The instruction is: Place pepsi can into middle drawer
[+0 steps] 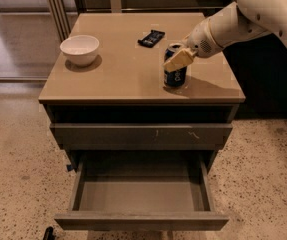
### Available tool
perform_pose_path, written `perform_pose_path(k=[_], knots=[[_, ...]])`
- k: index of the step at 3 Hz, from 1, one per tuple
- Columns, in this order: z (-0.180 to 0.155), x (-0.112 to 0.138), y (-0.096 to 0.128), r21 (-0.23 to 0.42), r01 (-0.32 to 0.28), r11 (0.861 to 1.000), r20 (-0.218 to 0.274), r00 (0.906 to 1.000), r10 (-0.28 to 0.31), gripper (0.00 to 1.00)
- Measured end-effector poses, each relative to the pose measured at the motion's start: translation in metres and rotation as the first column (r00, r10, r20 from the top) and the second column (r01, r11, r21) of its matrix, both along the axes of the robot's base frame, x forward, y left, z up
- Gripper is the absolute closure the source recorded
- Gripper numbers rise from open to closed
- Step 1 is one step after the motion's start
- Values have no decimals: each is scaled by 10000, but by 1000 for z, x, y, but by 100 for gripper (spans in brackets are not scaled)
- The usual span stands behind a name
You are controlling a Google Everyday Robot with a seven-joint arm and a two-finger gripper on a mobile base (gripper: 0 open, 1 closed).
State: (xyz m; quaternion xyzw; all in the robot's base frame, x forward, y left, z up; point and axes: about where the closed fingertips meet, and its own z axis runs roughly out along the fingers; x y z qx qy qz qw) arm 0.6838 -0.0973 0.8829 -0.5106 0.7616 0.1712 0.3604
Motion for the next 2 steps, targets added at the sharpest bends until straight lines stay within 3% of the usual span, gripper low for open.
perform_pose_path(k=[1, 2], knots=[[21, -39, 4, 533, -330, 9980, 223, 9992, 318, 100], [31, -96, 1, 817, -505, 9954, 72, 9987, 501, 100]])
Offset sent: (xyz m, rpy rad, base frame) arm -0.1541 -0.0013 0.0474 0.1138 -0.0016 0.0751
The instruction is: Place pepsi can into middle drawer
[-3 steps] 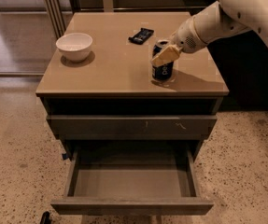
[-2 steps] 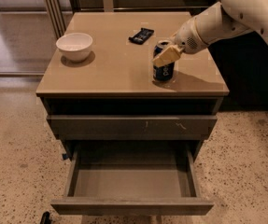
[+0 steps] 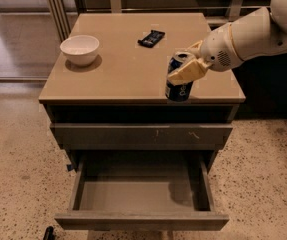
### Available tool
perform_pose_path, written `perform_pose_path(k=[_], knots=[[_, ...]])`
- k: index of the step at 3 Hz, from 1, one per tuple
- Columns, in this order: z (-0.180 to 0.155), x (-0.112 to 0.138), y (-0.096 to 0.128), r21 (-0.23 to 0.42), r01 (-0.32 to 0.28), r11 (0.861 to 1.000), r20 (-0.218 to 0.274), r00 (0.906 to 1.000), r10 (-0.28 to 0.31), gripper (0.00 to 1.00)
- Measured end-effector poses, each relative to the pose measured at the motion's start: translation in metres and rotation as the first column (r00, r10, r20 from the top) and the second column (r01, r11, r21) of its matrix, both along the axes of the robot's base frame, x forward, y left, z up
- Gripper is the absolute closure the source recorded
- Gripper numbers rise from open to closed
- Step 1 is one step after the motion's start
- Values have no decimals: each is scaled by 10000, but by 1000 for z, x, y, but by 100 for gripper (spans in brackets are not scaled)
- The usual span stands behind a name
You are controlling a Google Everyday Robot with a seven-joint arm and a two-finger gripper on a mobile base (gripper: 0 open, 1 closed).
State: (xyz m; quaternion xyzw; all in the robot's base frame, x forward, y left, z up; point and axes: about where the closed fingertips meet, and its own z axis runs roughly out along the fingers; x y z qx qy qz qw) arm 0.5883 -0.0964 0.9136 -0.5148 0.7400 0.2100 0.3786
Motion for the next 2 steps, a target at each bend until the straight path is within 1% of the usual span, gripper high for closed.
perform_pose_path(k=[1, 2], knots=[[0, 0, 0, -1, -1, 10000, 0, 10000, 1, 100], [-23, -12, 3, -296, -34, 9996, -20, 10000, 34, 100]])
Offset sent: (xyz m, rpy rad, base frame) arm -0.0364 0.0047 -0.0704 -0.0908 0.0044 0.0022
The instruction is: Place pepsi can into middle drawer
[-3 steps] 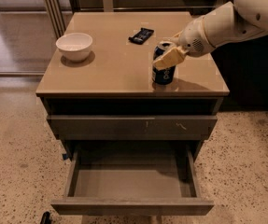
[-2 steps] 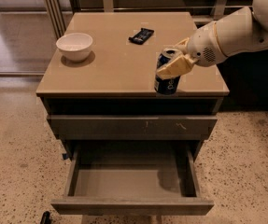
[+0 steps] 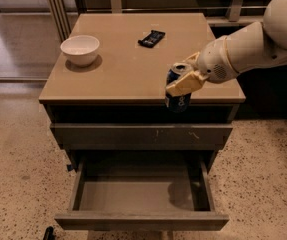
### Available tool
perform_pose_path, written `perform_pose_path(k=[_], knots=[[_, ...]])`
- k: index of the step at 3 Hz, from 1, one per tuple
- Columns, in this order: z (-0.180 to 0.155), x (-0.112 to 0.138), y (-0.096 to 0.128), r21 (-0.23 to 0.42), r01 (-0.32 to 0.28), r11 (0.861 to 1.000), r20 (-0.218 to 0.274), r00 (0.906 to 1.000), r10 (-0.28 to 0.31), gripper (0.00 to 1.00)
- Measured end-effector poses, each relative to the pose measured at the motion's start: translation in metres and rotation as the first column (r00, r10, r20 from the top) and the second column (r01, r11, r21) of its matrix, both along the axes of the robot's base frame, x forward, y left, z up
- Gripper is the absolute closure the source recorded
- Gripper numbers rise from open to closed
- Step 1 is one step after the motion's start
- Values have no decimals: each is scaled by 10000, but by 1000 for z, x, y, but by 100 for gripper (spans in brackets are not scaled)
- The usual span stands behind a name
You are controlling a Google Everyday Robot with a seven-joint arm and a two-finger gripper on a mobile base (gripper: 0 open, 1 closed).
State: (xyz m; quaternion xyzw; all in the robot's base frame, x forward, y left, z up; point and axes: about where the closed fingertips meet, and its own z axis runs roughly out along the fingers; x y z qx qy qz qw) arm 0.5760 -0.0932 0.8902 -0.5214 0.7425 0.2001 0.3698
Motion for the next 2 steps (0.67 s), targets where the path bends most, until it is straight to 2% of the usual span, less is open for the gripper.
perform_pose_path(k=[1, 2], knots=[[-37, -32, 2, -358, 197, 9992, -139, 9997, -202, 100], [-102, -58, 4, -375, 204, 9991, -288, 9994, -215, 100]])
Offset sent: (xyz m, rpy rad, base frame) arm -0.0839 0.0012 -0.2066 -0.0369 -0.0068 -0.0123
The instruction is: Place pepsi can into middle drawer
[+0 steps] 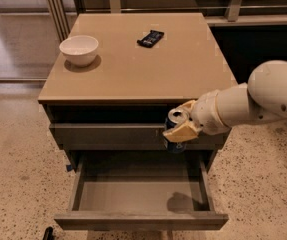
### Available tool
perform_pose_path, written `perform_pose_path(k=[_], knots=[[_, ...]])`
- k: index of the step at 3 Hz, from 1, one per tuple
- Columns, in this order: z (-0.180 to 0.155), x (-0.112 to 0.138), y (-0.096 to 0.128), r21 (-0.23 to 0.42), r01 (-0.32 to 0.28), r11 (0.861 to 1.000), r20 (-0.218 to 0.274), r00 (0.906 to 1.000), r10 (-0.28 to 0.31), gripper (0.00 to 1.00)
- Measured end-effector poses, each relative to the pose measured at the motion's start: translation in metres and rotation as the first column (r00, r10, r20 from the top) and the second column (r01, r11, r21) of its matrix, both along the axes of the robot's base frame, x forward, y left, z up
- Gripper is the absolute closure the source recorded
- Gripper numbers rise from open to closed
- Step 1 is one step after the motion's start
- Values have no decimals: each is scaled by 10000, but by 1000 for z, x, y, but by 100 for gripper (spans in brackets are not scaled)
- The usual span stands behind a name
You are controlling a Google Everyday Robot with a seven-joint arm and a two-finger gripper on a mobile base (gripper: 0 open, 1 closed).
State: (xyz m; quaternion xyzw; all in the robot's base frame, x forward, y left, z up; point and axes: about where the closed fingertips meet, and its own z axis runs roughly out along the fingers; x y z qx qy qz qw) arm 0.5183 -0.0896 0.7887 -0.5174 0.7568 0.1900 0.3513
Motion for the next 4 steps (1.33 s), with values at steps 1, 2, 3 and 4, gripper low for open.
perform_pose_path(k=[1, 2, 3, 4], knots=[[-107, 5, 2, 168, -190, 9997, -136, 9997, 192, 100], [-107, 5, 2, 167, -192, 9997, -135, 9997, 194, 100], [-164, 2, 17, -128, -1242, 9922, 264, 9919, 1245, 100], [-262, 5, 32, -1, -1937, 9811, 292, 9806, 1937, 100]])
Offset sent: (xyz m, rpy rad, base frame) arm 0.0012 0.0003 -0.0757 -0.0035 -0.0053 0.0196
